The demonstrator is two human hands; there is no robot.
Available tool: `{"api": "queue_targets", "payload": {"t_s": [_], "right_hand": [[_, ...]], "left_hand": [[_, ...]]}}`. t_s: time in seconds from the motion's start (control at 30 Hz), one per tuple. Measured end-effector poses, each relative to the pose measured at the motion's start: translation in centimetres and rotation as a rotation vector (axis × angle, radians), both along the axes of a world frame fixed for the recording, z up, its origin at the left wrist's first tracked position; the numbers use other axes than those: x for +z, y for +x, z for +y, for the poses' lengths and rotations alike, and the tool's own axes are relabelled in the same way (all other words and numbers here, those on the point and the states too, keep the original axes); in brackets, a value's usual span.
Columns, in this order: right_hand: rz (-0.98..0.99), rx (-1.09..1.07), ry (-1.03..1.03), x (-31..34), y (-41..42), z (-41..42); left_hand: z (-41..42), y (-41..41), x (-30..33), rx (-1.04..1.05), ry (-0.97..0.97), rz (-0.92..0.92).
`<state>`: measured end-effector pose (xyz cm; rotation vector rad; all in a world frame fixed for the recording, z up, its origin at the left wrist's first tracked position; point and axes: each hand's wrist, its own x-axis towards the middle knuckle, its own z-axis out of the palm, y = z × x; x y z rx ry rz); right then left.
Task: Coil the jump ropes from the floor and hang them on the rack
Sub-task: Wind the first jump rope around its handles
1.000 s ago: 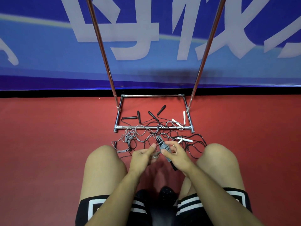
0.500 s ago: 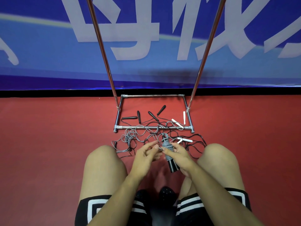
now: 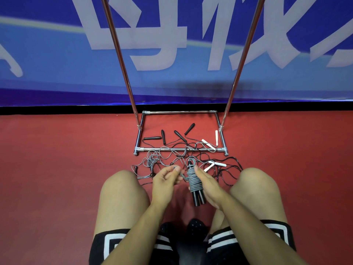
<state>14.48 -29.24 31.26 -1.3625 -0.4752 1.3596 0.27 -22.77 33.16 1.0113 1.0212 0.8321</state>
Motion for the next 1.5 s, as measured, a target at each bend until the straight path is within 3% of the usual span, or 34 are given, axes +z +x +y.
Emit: {"api": "queue_targets", "payload": {"t_s": [0.3,0.67,0.9,1.2,1.37,1.5], "right_hand": [[-0.132,0.053,0.108,-0.4,0.5,-0.2],[-0.073,0.055,0.108,0.2,0.0,-0.3],[0.012,0.063,0.094,0.7,-0.1,-0.4],[0.300,0.084,0.119,2.0,0.0,-0.4],[0.265,0.102,0.105,1.9,0.0,-0.5],[0.077,0.112,0.110,0.8,0.2,-0.2]], "left_hand": [[-0.2,0.3,0.0,-0.113,-0.021,-0.019],[0.3,0.0,-0.3,0.066,-0.061,-0.010],[0.8,0.0,-0.8,0.117,-0.137,-0.048],[1.4,-0.3,-0.2,0.216,-0.217,-0.153],[1.6,-0.4,0.0,0.218,-0.224,-0.176],[1.1,-0.3,0.7,0.090,-0.190,-0.173]]}}
